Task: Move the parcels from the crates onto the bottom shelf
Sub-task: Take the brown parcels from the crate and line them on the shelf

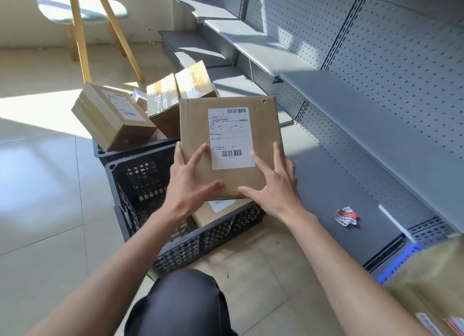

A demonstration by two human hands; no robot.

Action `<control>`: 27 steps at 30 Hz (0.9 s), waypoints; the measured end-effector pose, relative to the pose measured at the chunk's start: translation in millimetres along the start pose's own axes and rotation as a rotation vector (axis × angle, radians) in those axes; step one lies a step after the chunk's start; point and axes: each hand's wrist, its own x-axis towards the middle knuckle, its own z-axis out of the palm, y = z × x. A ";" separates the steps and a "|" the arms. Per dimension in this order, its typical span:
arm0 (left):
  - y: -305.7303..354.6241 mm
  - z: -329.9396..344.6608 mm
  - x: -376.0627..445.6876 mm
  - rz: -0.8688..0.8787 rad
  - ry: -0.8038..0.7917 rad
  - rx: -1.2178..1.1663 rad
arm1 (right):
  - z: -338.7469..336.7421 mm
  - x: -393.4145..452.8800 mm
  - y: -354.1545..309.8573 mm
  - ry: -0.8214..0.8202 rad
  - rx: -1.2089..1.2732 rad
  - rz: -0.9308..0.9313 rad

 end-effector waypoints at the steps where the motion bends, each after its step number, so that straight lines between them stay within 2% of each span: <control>1: 8.0 -1.3 -2.2 0.015 -0.009 0.001 | -8.3 -6.8 0.8 0.015 -0.005 0.002; 6: 53.2 2.8 -11.1 0.075 -0.110 0.070 | -47.4 -47.2 17.4 0.054 -0.015 0.055; 12: 121.3 41.4 -34.7 0.217 -0.245 0.076 | -89.5 -116.5 68.7 0.122 -0.017 0.161; 27: 271.7 201.7 -146.5 0.444 -0.523 0.102 | -176.4 -301.1 214.1 0.329 -0.028 0.461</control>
